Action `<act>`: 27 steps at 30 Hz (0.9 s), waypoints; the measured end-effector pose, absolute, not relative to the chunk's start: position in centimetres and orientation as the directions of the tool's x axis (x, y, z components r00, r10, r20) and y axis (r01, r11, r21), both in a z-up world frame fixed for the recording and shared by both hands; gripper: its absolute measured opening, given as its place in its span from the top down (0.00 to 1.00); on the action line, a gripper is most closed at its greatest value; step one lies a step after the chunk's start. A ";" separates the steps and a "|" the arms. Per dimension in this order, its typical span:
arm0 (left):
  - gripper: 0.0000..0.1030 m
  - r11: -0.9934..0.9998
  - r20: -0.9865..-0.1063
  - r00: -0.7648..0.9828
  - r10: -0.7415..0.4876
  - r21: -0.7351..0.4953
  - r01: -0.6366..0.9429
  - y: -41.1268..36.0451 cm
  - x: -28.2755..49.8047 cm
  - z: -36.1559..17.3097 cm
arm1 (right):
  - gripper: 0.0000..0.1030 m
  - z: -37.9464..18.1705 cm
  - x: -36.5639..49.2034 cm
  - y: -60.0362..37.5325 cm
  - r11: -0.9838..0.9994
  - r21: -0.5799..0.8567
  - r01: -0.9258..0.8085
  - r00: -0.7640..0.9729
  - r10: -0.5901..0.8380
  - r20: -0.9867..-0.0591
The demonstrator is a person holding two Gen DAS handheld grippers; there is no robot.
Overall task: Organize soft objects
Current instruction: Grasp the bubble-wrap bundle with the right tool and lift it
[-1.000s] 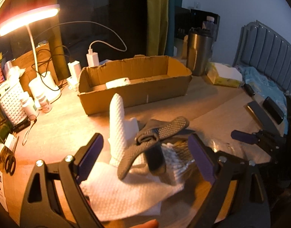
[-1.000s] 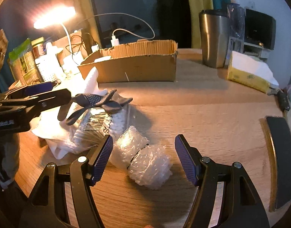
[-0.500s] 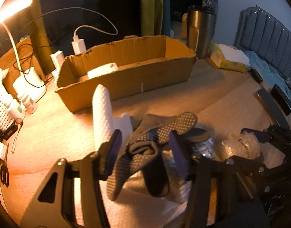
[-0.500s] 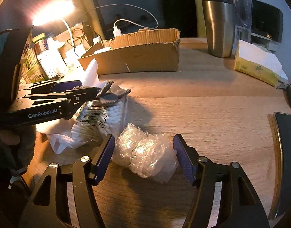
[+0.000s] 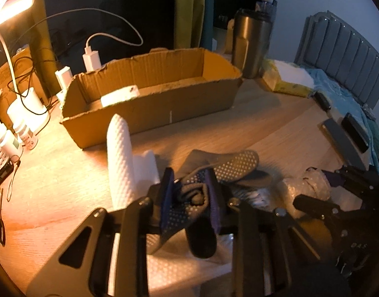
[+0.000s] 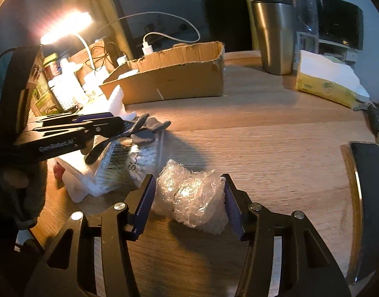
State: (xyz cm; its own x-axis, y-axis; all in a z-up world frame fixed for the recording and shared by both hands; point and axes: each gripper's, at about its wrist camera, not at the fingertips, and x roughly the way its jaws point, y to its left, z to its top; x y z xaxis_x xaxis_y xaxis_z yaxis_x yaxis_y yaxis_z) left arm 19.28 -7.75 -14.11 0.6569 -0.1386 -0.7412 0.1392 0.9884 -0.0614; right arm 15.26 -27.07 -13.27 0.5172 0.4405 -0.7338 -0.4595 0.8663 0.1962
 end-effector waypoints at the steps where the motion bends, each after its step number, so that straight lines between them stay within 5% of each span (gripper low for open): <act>1: 0.74 0.987 -0.736 0.661 -0.147 -0.069 0.144 -7.8 19.2 -13.8 | 0.45 -13.2 15.2 -27.2 0.869 0.195 -0.456 0.521 0.437 -0.733; 10: 0.84 0.975 -0.676 0.707 -0.209 -0.087 0.205 -8.2 18.3 -10.5 | 0.46 -11.7 15.2 -27.9 0.885 0.175 -0.431 0.569 0.417 -0.708; 27: 0.84 0.953 -0.598 0.744 -0.297 -0.138 0.270 -5.2 18.4 -5.7 | 0.46 -8.1 15.6 -27.3 0.925 0.137 -0.355 0.683 0.357 -0.638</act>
